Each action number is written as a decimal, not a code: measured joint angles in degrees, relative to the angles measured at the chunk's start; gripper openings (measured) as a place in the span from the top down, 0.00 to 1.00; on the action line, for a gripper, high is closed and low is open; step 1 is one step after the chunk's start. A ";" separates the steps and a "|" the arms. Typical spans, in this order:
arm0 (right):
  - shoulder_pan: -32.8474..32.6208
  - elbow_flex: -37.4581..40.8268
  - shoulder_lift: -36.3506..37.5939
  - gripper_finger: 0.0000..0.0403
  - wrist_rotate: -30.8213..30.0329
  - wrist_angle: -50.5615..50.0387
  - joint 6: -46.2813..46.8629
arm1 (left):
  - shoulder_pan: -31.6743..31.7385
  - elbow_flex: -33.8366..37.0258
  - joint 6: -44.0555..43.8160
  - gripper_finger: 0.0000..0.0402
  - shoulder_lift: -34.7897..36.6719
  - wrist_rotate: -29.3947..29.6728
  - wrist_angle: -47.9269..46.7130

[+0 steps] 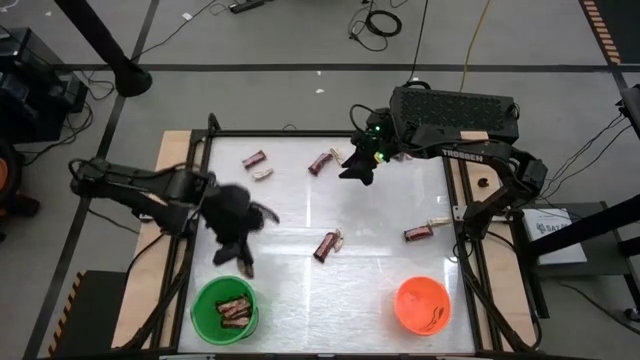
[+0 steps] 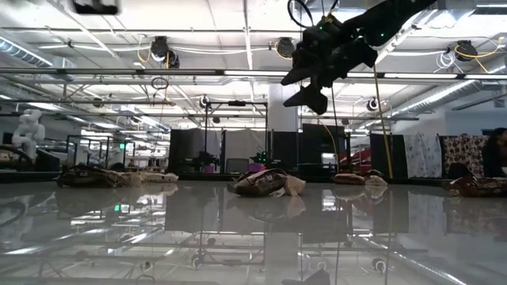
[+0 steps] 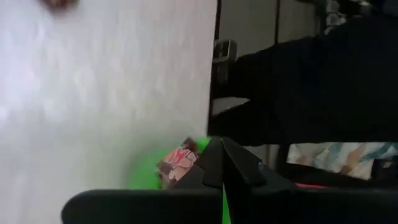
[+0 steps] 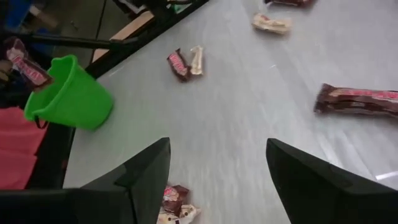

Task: Sort candy by brand, put in halloween buckets
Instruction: Put the brown chocolate bar into the green bucket

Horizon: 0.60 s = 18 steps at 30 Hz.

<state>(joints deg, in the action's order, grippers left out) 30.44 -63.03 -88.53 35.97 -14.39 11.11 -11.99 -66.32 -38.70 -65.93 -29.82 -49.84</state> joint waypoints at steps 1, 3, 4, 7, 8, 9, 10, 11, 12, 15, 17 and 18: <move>-0.38 0.00 0.00 0.36 0.00 -0.01 -0.21 | -2.39 0.00 -3.54 1.00 -0.02 1.36 0.00; -1.25 0.00 0.00 0.36 0.01 0.17 -0.26 | -7.09 0.00 -9.25 1.00 -0.11 3.83 0.00; -1.80 0.00 0.00 0.36 0.00 0.37 -0.26 | -9.16 0.00 -11.32 1.00 -0.29 4.82 0.00; -3.72 0.00 0.00 0.36 0.02 1.04 1.21 | -15.08 0.02 -14.63 1.00 -0.42 8.05 -0.32; -4.44 0.00 0.00 0.36 0.02 1.39 2.81 | -16.74 0.02 -14.87 1.00 -0.49 9.47 -0.35; -5.18 0.00 0.00 0.36 0.07 1.70 4.69 | -18.16 0.02 -14.78 1.00 -0.69 10.87 -0.38; -5.95 0.00 0.00 0.36 0.10 2.23 6.78 | -19.45 0.02 -14.32 1.00 -0.93 12.24 -0.66; -6.76 0.00 0.00 0.36 0.09 2.80 8.69 | -20.76 0.12 -13.37 1.00 -1.17 13.53 -1.00; -7.61 0.00 0.02 0.36 0.13 3.21 10.65 | -21.96 0.17 -12.53 1.00 -1.32 14.49 -1.50; -10.41 -0.78 0.02 0.36 0.06 2.73 15.52 | -24.67 0.17 -9.84 1.00 -2.09 17.22 -3.51; -12.41 -1.70 0.03 0.36 -0.03 2.68 17.67 | -26.40 0.22 -7.90 1.00 -2.92 18.17 -4.33; -13.41 -2.24 0.04 0.36 -0.22 2.51 18.77 | -27.10 0.22 -7.07 1.00 -3.27 18.63 -4.46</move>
<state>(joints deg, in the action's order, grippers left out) 17.03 -65.27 -88.49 35.74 -11.88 29.88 -39.10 -66.11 -45.77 -69.21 -11.19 -54.30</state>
